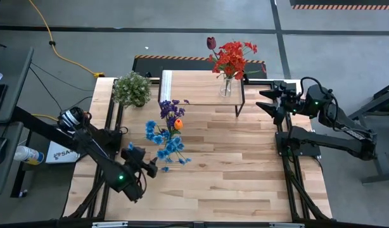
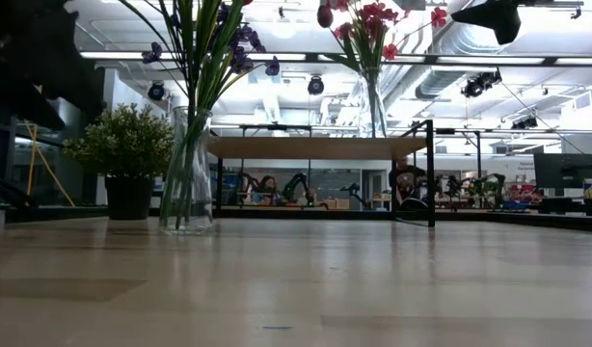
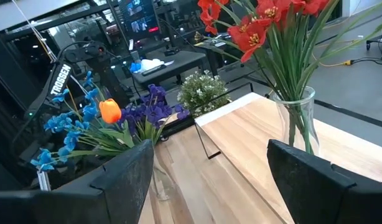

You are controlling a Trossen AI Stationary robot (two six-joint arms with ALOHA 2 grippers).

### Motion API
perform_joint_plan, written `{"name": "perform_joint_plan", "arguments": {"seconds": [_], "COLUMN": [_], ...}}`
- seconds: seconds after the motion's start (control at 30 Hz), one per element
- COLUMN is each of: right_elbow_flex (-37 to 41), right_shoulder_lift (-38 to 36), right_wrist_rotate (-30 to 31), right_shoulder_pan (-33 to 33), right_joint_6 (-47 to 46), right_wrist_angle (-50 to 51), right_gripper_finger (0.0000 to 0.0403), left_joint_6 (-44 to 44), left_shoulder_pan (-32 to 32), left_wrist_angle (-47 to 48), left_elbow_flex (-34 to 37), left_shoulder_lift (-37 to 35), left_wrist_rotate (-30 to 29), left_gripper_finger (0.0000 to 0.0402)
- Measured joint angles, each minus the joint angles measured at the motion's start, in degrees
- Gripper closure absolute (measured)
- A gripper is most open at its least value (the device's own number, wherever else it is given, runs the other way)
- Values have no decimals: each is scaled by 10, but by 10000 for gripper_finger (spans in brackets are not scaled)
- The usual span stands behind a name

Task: Pick and place flowers into a vace then onto a shelf
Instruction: Put the transparent flower vase on the shelf

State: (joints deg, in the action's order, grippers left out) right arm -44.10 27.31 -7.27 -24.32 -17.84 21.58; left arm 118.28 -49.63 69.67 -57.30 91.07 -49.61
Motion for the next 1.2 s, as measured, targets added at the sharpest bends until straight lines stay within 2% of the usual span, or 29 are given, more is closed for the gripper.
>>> {"name": "perform_joint_plan", "arguments": {"seconds": [0.1, 0.27, 0.47, 0.57, 0.77, 0.9, 1.1, 1.2], "right_elbow_flex": [0, 0, 0, 0, 0, -1, -1, -1], "right_shoulder_lift": [0, 0, 0, 0, 0, 0, 0, 0], "right_wrist_rotate": [0, 0, -12, -28, -32, -34, -32, -32], "right_shoulder_pan": [0, 0, 0, 0, 0, 0, 0, 0], "right_joint_6": [-1, -1, 1, 3, 3, 13, 18, 18], "right_wrist_angle": [0, 0, 0, 0, 0, 0, 0, 0], "right_gripper_finger": [100, 100, 100, 100, 100, 100, 100, 100], "left_joint_6": [-19, -26, -42, -40, -39, -45, -58, -60], "left_shoulder_pan": [10, 30, 60, 70, 92, 109, 131, 136], "left_wrist_angle": [-16, -62, -101, -120, -146, -146, -129, -128], "left_elbow_flex": [0, 0, 0, 0, 0, 1, 1, -1], "left_shoulder_lift": [0, 0, 33, 53, 88, 102, 115, 117], "left_wrist_rotate": [13, 7, -3, -31, -126, -149, -154, -181], "left_gripper_finger": [6, 22, 32, 31, 32, 34, 32, 35]}}
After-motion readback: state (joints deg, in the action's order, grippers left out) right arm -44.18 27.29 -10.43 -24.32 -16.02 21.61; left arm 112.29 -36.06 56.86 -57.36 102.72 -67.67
